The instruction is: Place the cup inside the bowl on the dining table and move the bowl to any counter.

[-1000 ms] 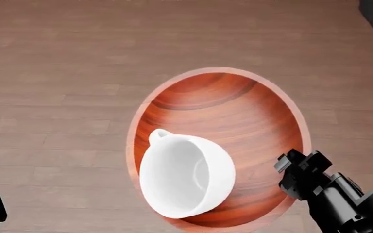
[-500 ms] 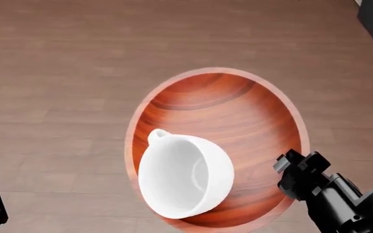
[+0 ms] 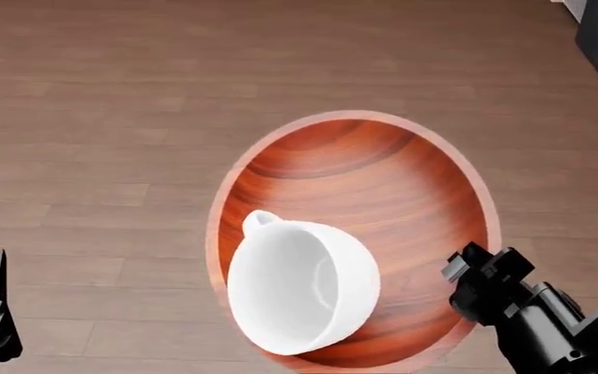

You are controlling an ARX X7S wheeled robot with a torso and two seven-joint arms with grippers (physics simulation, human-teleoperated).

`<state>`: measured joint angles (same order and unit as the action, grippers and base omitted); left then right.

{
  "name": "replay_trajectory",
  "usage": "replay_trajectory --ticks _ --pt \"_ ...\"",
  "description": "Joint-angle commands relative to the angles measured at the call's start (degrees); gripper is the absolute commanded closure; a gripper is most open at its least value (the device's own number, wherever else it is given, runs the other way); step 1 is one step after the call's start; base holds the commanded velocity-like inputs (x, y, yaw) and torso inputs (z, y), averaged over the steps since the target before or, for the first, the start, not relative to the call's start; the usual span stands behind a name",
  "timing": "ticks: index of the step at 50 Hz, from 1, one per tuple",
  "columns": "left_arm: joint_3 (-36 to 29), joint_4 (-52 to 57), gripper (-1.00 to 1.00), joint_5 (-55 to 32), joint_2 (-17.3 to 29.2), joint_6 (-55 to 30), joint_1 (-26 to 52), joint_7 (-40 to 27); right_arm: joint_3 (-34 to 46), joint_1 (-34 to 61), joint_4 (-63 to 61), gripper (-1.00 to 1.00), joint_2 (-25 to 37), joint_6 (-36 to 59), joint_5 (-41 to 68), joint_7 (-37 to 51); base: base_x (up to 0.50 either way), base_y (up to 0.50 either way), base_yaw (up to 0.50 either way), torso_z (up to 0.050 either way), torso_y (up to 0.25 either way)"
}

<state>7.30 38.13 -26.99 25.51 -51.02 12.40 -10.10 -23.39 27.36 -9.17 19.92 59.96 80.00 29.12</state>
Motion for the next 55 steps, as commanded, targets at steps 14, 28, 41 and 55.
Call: replay_trajectory --ticks 14,28,41,55 --pt "-0.17 -1.2 -1.0 0.55 -0.41 2.52 -0.96 0.16 -0.33 0.54 -0.89 1.0 0.02 -1.28 1.73 -0.91 0.5 0.0 0.0 0.0 0.001" --pt "0.56 -4.05 -1.0 1.53 -0.56 5.94 -2.19 0.63 0.76 0.7 0.72 1.0 0.36 -2.04 0.19 -2.36 0.5 0.0 0.0 0.0 0.002" --pt "-0.46 -5.43 -1.0 3.02 -0.94 8.18 -3.19 0.27 1.41 0.85 1.84 1.0 -0.26 -2.96 -0.31 -3.04 0.5 0.0 0.0 0.001 0.002" --pt "-0.06 -4.99 -1.0 2.45 -0.96 8.86 -3.89 0.43 1.69 -1.12 1.14 1.0 -0.42 -3.99 -1.16 -4.3 0.5 0.0 0.0 0.0 0.001"
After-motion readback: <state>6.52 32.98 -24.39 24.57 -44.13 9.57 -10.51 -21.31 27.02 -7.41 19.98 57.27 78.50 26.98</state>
